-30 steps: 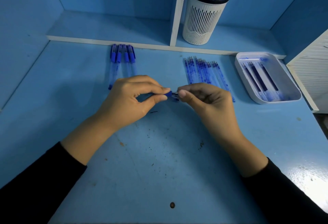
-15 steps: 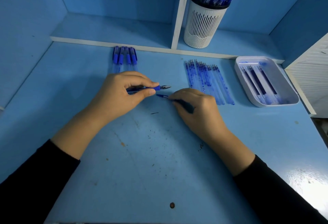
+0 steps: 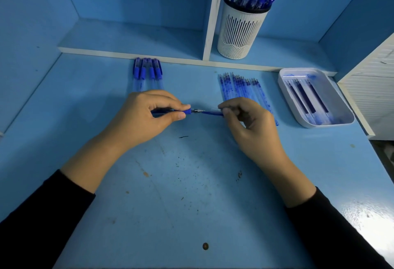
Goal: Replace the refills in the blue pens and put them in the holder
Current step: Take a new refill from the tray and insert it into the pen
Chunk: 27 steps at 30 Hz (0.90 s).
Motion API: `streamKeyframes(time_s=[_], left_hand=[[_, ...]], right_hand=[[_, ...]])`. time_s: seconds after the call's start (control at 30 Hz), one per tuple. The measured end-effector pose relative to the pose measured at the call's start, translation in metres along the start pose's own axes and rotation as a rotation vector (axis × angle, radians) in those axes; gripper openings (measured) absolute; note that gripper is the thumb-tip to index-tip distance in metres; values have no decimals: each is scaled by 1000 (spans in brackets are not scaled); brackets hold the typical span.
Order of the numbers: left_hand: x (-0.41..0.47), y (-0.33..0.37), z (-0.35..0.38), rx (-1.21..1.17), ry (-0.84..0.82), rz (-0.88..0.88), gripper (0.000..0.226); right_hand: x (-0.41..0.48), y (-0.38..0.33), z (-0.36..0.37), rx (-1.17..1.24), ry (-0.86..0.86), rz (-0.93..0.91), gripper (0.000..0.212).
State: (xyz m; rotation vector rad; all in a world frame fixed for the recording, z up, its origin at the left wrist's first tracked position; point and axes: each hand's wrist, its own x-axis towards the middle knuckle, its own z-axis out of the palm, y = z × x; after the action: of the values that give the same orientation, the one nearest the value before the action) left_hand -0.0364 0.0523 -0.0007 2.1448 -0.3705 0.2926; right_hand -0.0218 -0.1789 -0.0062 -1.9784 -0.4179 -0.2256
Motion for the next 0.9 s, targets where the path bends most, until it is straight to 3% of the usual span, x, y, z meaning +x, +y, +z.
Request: streamKeyframes(time_s=[0.23, 0.6, 0.9], left_hand=[[-3, 4, 12, -36, -32, 22, 15], [-1, 4, 10, -13, 15, 63, 16], [-4, 6, 18, -41, 47, 98, 17]], right_hand=[[-1, -5, 2, 31, -72, 4, 14], [0, -4, -3, 42, 30, -1, 15], [-5, -7, 5, 84, -53, -19, 11]])
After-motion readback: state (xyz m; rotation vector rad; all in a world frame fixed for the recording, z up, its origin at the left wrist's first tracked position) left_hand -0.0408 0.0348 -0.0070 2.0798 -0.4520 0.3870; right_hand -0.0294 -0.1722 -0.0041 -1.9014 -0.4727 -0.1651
